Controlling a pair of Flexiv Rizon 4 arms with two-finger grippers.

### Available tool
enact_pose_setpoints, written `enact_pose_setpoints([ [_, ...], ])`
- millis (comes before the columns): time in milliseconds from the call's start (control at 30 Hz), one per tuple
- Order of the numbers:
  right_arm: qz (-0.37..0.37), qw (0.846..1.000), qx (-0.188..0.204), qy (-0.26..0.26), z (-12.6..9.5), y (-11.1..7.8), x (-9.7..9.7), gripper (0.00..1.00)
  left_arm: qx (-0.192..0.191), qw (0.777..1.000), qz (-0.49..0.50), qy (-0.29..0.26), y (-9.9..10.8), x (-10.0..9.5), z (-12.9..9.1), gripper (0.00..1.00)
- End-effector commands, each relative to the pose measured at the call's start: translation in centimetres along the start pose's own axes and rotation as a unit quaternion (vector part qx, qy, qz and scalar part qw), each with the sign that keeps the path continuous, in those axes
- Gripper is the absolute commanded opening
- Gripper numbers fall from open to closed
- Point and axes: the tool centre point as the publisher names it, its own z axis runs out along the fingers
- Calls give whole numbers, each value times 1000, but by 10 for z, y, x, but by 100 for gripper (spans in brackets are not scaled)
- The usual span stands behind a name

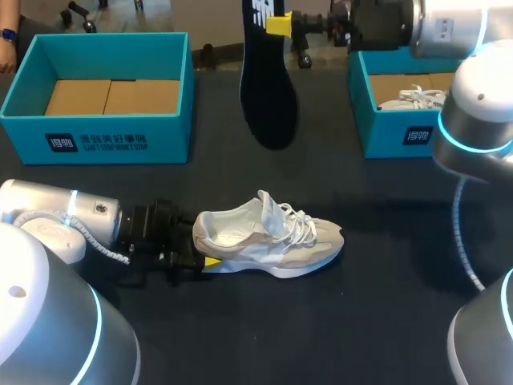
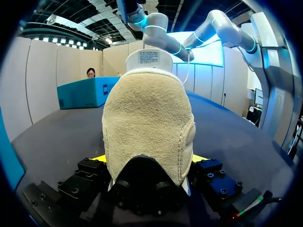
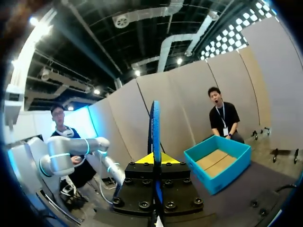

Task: Take the shoe out of the shoebox, open the shoe tongue, remove and reinsert the insole, then place the shoe into the shoebox

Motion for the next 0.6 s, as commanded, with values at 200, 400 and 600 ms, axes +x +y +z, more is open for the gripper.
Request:
enact_pose_setpoints([
  [200, 36, 999, 35, -18, -30, 12, 36, 0, -2, 1000, 0, 1, 3, -1, 3, 0],
  [400, 64, 997, 45, -22, -36, 16, 58, 0, -2, 1000, 0, 1, 3, -1, 3, 0],
  [600, 95, 994, 51, -22, -37, 19, 83, 0, -2, 1000, 0, 1, 3, -1, 3, 0],
])
